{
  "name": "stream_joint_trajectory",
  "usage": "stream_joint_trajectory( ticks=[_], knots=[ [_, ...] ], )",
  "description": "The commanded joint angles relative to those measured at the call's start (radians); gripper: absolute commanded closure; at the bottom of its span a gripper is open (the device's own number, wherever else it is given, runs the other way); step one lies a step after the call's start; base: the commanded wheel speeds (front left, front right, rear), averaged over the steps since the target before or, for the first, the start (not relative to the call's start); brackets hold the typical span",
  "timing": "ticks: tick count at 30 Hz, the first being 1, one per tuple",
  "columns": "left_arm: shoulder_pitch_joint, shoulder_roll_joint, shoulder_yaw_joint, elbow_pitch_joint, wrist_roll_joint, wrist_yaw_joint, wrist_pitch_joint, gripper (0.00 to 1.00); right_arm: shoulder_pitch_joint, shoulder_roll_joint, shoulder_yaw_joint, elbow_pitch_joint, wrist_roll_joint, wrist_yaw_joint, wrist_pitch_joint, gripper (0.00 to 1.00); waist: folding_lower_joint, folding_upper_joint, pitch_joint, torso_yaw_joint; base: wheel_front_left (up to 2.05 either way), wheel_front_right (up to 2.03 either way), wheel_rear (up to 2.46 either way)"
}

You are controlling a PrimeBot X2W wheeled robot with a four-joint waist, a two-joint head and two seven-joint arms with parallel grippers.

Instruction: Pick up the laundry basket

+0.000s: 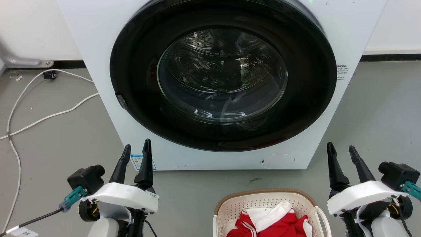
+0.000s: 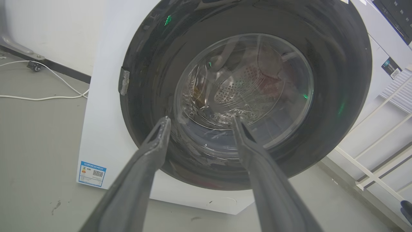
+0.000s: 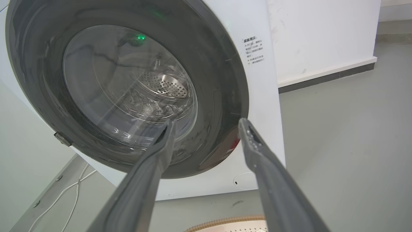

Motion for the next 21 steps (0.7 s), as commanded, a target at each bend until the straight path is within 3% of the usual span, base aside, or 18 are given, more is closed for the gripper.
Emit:
stream_joint_trajectory(
  ticks=[1,21],
  knots=[
    [-0.019,0.002,-0.004,-0.005,0.029,0.004,-0.012,0.00,-0.019,0.001,0.001,-0.012,-0.033,0.000,-0.004,0.00,0.0000,0.0000,-0.001,0.000,0.00,0.00,0.00],
    [-0.028,0.001,-0.012,0.018,0.221,0.021,-0.058,0.00,0.001,0.002,0.001,-0.029,-0.247,0.000,0.008,0.00,0.0000,0.0000,-0.002,-0.001,0.00,0.00,0.00]
  ],
)
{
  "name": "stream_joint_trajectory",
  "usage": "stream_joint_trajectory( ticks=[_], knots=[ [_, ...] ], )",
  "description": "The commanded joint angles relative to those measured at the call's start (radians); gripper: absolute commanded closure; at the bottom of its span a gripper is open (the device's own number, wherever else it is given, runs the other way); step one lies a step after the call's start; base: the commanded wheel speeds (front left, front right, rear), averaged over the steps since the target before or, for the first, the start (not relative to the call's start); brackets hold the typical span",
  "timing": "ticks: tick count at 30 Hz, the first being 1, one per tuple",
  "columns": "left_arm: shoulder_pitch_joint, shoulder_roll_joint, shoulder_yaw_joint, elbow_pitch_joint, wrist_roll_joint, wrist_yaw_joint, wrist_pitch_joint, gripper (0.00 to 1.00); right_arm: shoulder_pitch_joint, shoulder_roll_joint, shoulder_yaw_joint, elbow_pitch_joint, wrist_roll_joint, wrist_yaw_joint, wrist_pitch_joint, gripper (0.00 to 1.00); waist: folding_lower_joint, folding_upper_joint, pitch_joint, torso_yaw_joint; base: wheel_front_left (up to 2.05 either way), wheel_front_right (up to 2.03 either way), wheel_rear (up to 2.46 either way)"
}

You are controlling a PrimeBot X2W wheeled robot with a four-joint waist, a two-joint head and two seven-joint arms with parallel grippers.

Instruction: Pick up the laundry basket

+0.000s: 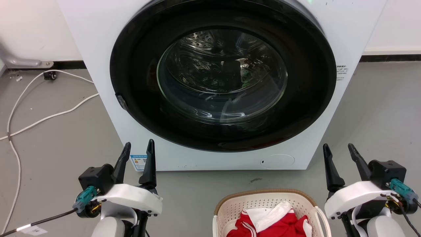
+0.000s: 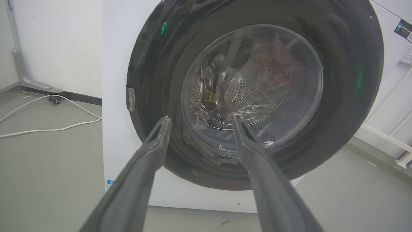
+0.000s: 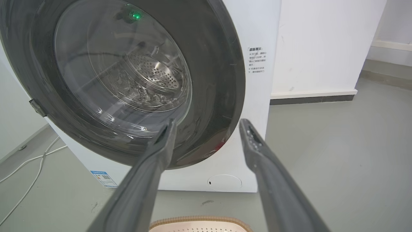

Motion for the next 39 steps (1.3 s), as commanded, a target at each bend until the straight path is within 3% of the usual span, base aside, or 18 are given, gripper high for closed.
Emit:
stream_joint_trajectory(
  ticks=[1,23,39],
  knots=[
    [-0.021,0.001,-0.001,-0.002,0.025,0.004,-0.010,0.00,-0.001,0.002,0.000,-0.011,-0.029,0.000,-0.001,0.00,0.0000,0.0000,0.001,-0.001,0.00,0.00,0.00],
    [-0.020,0.000,-0.019,0.013,0.182,0.027,-0.053,0.00,0.004,0.003,-0.001,-0.002,-0.190,0.000,-0.011,0.00,0.0000,0.0000,0.004,0.000,0.00,0.00,0.00],
    [-0.008,0.000,-0.020,0.015,0.233,0.037,-0.069,0.00,-0.001,0.004,-0.003,0.017,-0.223,0.000,-0.031,0.00,0.0000,0.0000,0.005,-0.008,0.00,0.00,0.00]
  ],
)
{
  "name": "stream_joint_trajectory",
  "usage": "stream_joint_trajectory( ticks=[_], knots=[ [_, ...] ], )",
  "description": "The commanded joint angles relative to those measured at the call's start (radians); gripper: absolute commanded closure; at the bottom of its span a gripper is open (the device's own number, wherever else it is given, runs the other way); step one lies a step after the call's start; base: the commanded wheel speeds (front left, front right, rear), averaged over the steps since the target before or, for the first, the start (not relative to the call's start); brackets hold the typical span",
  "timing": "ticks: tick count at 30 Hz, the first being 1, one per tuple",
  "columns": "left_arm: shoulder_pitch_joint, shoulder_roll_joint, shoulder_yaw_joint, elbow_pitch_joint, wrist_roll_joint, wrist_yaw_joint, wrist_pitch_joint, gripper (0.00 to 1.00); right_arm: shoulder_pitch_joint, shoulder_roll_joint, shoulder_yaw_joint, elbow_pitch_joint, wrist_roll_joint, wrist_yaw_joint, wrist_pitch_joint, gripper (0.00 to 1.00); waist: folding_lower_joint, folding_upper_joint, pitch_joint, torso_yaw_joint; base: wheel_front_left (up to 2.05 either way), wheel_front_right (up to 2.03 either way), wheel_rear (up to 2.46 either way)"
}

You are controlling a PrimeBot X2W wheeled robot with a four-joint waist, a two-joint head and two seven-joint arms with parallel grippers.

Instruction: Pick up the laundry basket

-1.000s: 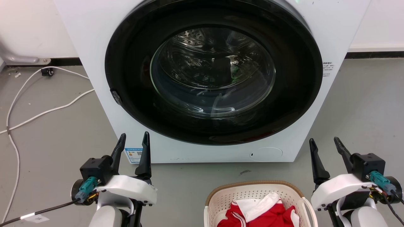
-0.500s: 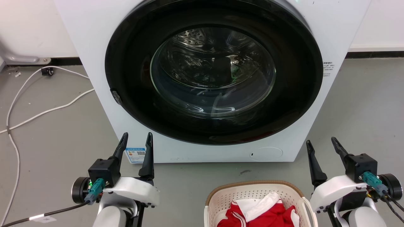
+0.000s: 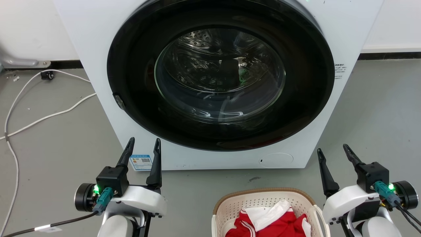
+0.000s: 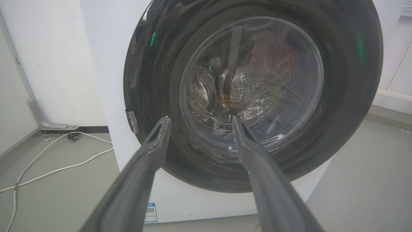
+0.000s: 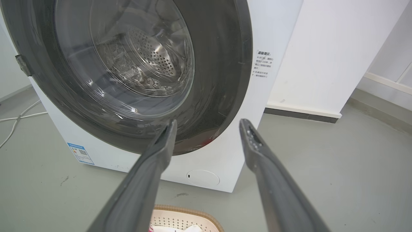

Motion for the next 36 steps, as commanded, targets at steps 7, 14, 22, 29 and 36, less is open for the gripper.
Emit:
stream_joint_trajectory(
  ticks=[7,14,22,29,36],
  knots=[
    [0.006,0.000,0.005,0.004,-0.011,0.006,-0.003,0.00,-0.008,0.004,-0.001,0.012,0.012,0.000,-0.011,0.00,0.0000,-0.0001,0.001,0.000,0.00,0.00,0.00],
    [0.002,0.000,-0.002,0.004,-0.015,0.008,-0.003,0.00,-0.018,0.004,-0.008,0.022,0.016,0.000,-0.016,0.00,0.0000,-0.0001,0.008,0.007,0.00,0.00,0.00],
    [-0.029,0.000,-0.037,0.026,-0.030,0.000,-0.003,0.00,-0.048,0.004,-0.051,0.053,0.020,0.000,-0.007,0.00,0.0000,-0.0001,0.081,0.012,0.00,0.00,0.00],
    [-0.043,0.000,-0.097,0.071,-0.065,0.010,-0.003,0.00,-0.076,0.003,-0.099,0.143,0.022,0.000,-0.022,0.00,0.0000,-0.0001,0.146,0.004,0.00,0.00,0.00],
    [-0.060,0.000,-0.149,0.126,-0.085,0.020,-0.003,0.00,-0.131,0.003,-0.136,0.294,0.027,0.000,-0.046,0.00,0.0000,-0.0001,0.216,-0.007,0.00,0.00,0.00]
  ],
)
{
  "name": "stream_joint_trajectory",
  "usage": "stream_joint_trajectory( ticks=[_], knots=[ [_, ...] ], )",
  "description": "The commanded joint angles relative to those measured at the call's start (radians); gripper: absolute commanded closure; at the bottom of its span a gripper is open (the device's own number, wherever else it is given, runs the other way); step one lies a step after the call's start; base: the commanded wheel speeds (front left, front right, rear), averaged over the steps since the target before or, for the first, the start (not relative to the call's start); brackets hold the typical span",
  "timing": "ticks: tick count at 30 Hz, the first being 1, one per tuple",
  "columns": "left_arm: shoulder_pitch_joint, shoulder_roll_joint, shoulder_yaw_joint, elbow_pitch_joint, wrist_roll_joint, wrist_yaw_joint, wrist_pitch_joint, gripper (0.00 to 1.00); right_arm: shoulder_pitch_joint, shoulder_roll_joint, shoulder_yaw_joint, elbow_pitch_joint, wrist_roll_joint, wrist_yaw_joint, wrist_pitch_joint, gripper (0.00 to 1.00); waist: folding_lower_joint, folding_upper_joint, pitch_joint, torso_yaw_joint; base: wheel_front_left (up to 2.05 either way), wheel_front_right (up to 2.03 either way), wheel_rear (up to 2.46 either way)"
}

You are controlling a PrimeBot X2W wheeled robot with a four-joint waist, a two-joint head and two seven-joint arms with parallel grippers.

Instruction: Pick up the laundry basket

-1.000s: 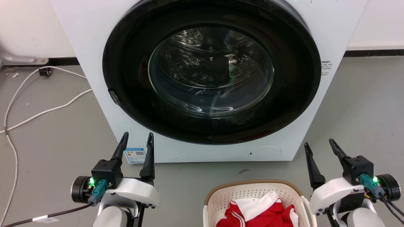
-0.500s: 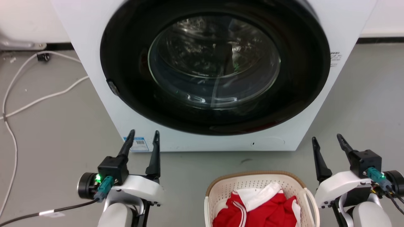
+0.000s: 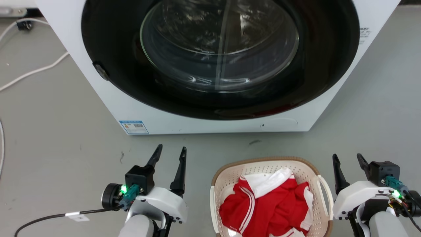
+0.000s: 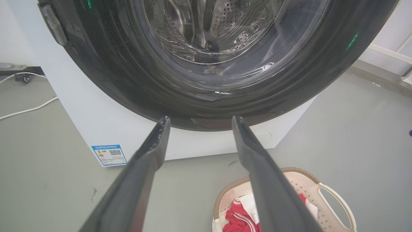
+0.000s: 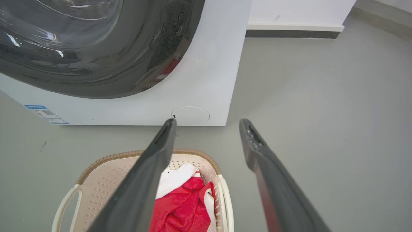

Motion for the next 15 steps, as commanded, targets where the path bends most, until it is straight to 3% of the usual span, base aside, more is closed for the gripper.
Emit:
stream_joint_trajectory(
  ticks=[1,15],
  knots=[
    [-0.017,0.000,-0.007,0.012,-0.003,0.001,-0.003,0.00,-0.027,0.002,-0.008,0.032,0.002,0.000,-0.010,0.00,-0.0001,0.0000,0.028,-0.004,0.00,0.00,0.00],
    [-0.145,0.000,-0.068,0.221,-0.037,-0.025,0.001,0.00,-0.239,0.002,-0.045,0.406,-0.029,-0.001,-0.063,0.00,-0.0001,0.0000,0.194,-0.036,0.00,0.00,0.00]
  ],
)
